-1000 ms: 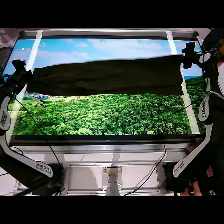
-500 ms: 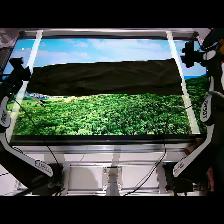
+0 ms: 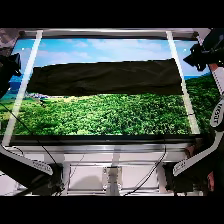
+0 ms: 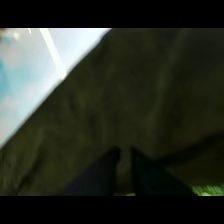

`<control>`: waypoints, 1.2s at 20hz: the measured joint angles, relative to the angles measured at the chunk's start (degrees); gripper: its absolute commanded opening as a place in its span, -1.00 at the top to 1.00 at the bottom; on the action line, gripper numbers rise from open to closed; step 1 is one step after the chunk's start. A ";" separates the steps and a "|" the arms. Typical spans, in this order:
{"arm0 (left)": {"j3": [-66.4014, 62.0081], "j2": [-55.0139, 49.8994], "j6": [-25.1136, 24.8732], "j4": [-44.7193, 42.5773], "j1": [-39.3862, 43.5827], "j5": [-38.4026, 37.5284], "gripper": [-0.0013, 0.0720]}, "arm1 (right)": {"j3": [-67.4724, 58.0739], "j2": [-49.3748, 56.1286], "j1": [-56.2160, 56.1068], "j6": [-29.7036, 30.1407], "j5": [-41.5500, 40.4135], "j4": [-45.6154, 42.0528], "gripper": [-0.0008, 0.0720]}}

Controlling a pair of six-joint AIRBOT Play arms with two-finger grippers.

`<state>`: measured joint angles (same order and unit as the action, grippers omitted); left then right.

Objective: Fold the clothes and pants, and hang the long-sleeved shirts on hangers.

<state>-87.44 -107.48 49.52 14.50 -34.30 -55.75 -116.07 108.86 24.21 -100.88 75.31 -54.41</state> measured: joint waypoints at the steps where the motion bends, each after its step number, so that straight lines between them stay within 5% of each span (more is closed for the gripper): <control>1: 0.00 0.74 1.90 -4.22 0.13 -1.18 0.22 | 1.25 0.00 0.50 0.70 2.03 0.00 -0.13; 6: 0.00 3.08 7.26 -15.08 1.53 -6.54 0.22 | 5.27 2.75 1.53 -0.63 7.17 -0.39 -0.13; 9: 0.00 3.48 8.66 -17.29 3.34 -7.65 0.22 | 5.97 5.53 1.29 -4.28 7.43 -0.74 0.03; 24: 0.00 3.69 9.68 -18.73 6.82 -8.37 0.22 | 6.38 11.61 0.02 -13.25 -6.62 0.50 0.05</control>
<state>-87.44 -103.79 59.20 -4.23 -27.49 -64.12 -109.69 120.46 24.23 -114.13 68.69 -53.91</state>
